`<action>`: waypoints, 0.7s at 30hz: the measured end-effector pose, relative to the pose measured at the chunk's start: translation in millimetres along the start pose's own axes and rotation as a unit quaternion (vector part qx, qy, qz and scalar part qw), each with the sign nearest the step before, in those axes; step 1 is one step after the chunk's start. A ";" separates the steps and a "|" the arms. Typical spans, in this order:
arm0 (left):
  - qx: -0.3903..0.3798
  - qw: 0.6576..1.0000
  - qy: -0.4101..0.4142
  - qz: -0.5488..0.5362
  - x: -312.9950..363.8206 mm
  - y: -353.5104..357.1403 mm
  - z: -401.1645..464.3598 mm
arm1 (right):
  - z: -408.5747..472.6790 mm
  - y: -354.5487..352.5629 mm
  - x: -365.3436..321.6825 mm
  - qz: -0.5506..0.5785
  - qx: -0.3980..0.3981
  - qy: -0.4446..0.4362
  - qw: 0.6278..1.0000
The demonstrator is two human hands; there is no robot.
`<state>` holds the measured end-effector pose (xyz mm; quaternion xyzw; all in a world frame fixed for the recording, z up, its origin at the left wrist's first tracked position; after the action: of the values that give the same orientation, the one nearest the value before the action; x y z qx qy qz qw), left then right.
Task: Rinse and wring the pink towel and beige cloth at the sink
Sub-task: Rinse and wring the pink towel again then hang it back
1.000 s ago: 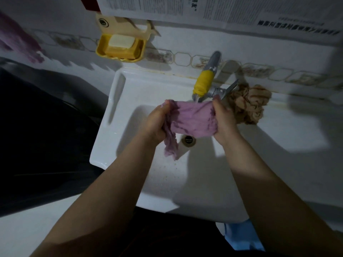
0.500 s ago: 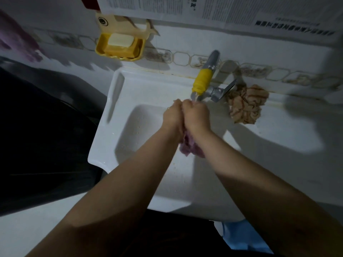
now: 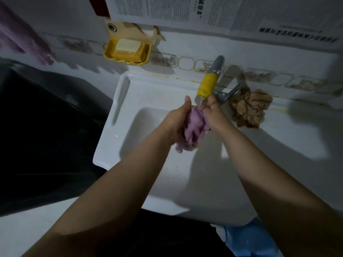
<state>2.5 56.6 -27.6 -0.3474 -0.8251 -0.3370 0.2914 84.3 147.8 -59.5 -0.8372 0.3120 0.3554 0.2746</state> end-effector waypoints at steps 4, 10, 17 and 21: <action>-0.119 0.993 0.007 0.016 18.2 -18.1 -4.6 | -21.3 -6.4 18.5 -0.005 -0.195 0.083 0.977; -0.160 0.985 -0.001 0.059 26.4 -45.4 -0.1 | -29.8 -28.1 18.7 0.087 -0.128 0.012 0.988; 0.060 0.976 0.084 0.194 -1.4 -27.4 9.0 | -36.1 -2.9 -6.6 0.380 -0.070 0.027 0.922; 0.119 0.990 0.052 0.047 -16.1 9.8 3.2 | -45.7 33.7 0.7 0.234 0.031 -0.042 0.971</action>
<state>18.7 58.2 -37.6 -0.3310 -0.8256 -0.2401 0.3888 79.8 94.4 -40.9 -0.7165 0.4984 0.4343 0.2228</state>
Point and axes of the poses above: each hand's wrist, its own z-axis towards the middle knuckle, its own y-axis out of the palm, x = y × z, the point moved 2 cm from there along z, towards the middle knuckle, and after that the axes turned 13 degrees about y, right-handed, at the moved point
